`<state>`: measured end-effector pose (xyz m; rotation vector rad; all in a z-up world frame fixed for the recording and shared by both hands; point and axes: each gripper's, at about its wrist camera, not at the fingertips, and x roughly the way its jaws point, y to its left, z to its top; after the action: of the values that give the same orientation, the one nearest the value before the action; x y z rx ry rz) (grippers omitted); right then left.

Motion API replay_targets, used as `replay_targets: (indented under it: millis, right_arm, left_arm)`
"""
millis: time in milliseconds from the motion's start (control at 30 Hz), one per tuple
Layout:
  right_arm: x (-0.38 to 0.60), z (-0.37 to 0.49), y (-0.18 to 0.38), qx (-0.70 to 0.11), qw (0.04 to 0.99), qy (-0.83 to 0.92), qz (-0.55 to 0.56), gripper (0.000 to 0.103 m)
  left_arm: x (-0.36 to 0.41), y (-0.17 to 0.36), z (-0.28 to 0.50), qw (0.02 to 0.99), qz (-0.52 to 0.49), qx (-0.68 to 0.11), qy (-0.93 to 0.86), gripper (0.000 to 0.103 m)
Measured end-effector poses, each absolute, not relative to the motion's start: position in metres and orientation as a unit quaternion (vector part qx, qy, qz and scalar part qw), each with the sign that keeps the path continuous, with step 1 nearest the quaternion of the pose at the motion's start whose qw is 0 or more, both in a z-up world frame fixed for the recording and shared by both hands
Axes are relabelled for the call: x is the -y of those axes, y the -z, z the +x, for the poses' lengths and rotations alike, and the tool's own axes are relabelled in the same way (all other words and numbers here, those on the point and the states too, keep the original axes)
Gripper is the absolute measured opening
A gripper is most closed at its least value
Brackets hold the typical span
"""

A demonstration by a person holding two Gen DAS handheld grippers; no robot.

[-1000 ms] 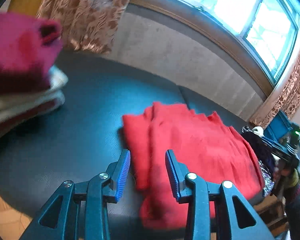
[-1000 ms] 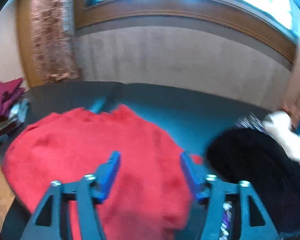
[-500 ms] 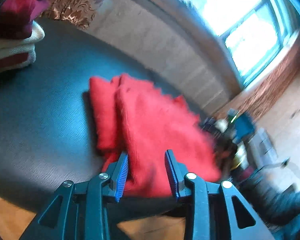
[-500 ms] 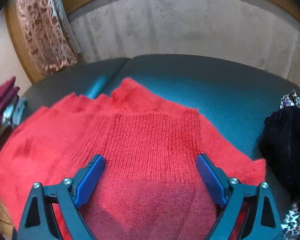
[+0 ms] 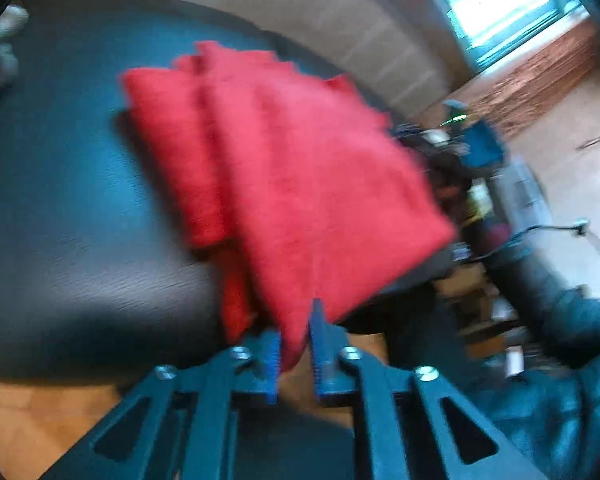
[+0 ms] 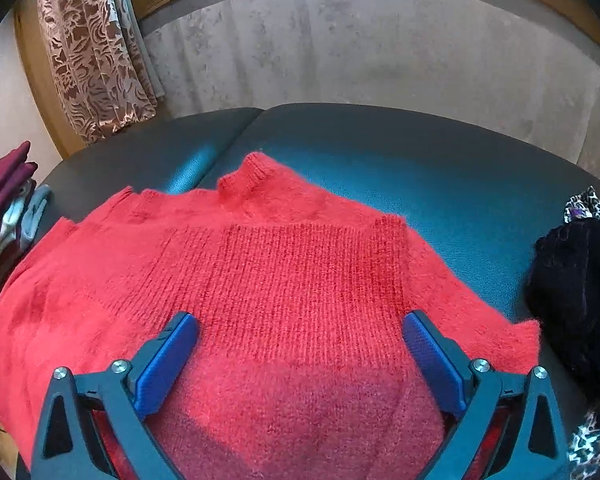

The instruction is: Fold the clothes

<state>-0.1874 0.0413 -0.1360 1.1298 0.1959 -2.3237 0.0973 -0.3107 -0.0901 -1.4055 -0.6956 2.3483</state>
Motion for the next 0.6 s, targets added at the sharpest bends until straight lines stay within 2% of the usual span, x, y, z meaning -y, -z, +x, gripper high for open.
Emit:
replay_targets:
  millis: [233, 433, 500, 567, 600]
  right_arm:
    - [-0.038, -0.187, 0.137, -0.079, 0.269, 0.864, 0.419, 0.103]
    - [-0.035, -0.188, 0.138, -0.079, 0.269, 0.864, 0.418, 0.103]
    - [-0.034, -0.187, 0.138, -0.081, 0.267, 0.865, 0.417, 0.103]
    - [-0.033, -0.187, 0.138, -0.083, 0.266, 0.866, 0.416, 0.103]
    - [-0.032, -0.188, 0.138, -0.085, 0.266, 0.866, 0.415, 0.103]
  left_arm:
    - [0.305, 0.071, 0.107, 0.121, -0.462, 0.220, -0.850, 0.007]
    - [0.327, 0.077, 0.111, 0.076, -0.442, 0.305, -0.840, 0.010]
    - [0.334, 0.076, 0.108, 0.045, -0.431, 0.320, -0.843, 0.022]
    - [0.339, 0.074, 0.095, 0.020, -0.423, 0.330, -0.844, 0.045]
    - [0.340, 0.073, 0.086, 0.013, -0.417, 0.334, -0.845, 0.050]
